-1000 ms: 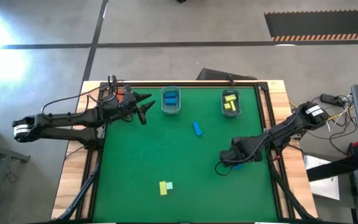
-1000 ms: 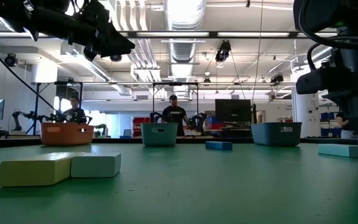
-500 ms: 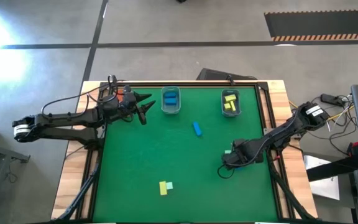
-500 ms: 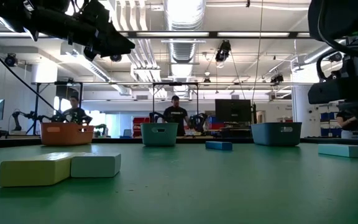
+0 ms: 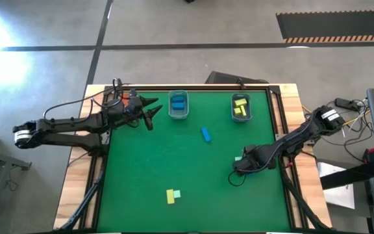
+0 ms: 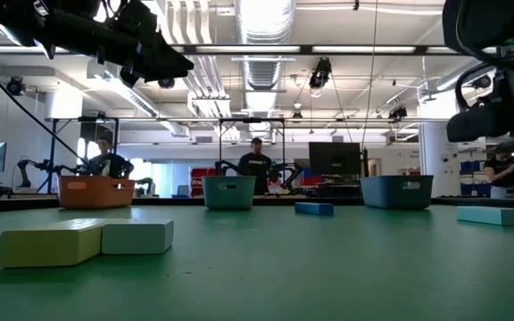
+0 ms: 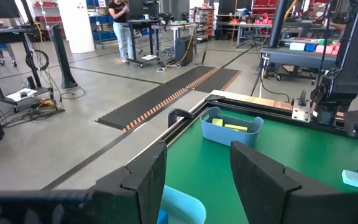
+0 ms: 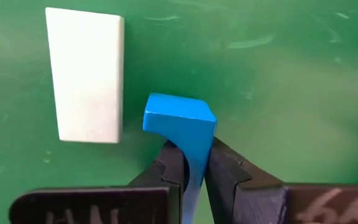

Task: Sort & place blocks by color
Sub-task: Put the blue block into the blue bin

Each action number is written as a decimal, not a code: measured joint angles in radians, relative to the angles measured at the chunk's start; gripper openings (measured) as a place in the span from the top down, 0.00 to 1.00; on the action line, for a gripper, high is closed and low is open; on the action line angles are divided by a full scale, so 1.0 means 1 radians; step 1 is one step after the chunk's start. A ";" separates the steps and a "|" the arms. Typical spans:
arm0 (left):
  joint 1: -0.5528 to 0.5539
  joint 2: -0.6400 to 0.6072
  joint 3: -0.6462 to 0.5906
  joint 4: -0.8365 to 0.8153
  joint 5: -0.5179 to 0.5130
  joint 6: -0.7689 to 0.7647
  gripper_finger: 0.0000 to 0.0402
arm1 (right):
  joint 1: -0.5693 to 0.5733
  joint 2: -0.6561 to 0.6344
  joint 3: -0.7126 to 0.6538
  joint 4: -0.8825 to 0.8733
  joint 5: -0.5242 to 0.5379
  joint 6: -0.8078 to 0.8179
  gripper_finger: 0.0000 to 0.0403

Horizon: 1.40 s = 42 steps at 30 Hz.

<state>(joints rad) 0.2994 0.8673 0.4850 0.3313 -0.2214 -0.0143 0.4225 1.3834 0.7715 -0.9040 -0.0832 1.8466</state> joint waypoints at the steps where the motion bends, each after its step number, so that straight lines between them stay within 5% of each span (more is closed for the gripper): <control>1: 0.000 0.000 0.000 0.000 0.000 0.000 0.60 | 0.000 -0.015 0.000 -0.012 -0.002 0.000 0.93; 6: 0.000 0.000 0.000 0.004 0.000 0.000 0.60 | -0.029 -0.111 0.000 -0.074 0.030 0.006 0.93; 12: 0.000 0.000 0.001 0.011 0.000 0.004 0.60 | -0.106 -0.223 0.003 -0.076 0.228 -0.043 0.93; 22: 0.000 0.000 0.000 0.036 0.000 0.005 0.60 | -0.339 -0.213 0.148 0.028 0.458 -0.506 0.93; 34: 0.000 0.000 0.000 0.035 0.000 0.004 0.60 | -0.544 0.050 0.188 0.854 0.529 -1.232 0.93; 42: 0.000 0.000 0.000 0.035 0.000 0.004 0.60 | -0.631 0.236 0.193 1.270 0.528 -1.436 0.93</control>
<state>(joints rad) 0.2996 0.8673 0.4854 0.3660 -0.2218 -0.0101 -0.2086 1.6192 0.9650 0.3664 0.4446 0.4107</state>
